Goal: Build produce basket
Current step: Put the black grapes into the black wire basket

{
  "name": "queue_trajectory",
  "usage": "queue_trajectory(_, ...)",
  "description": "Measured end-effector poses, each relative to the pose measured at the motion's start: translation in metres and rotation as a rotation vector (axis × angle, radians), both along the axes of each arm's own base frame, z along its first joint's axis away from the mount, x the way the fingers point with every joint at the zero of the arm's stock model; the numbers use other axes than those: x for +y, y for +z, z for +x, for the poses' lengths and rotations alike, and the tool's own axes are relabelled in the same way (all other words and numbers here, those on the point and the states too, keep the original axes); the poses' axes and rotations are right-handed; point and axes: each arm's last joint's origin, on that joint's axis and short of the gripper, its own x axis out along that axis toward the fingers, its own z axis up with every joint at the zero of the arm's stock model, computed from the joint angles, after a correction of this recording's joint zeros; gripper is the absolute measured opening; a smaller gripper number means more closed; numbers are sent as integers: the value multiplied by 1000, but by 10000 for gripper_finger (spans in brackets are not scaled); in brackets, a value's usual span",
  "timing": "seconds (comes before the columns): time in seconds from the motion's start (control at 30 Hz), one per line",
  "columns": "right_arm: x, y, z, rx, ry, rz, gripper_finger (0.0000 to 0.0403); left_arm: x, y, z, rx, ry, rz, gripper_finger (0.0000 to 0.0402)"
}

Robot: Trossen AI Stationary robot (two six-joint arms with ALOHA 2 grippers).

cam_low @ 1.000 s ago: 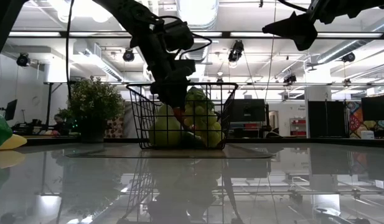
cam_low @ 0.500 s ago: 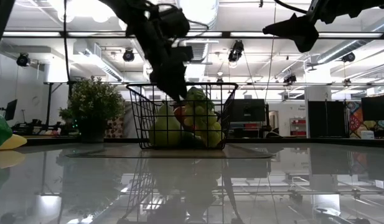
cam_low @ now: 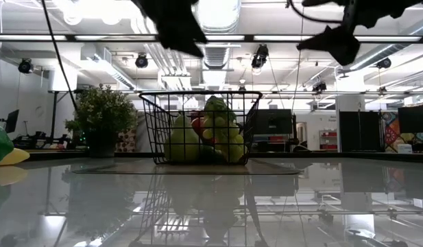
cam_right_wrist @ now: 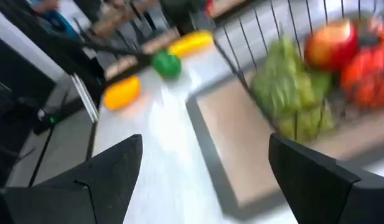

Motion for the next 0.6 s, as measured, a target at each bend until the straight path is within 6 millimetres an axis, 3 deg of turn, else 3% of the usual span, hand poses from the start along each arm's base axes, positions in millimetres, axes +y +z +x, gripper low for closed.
queue_trajectory(0.3, 14, -21, 8, 432, -9, 198, 329, -43, 9, -22, -267, -168, 55, 329)
queue_trajectory(0.6, 31, -33, -1, 1137, -199, 318, 329, -48, 2, -41, -415, -185, 58, 329)
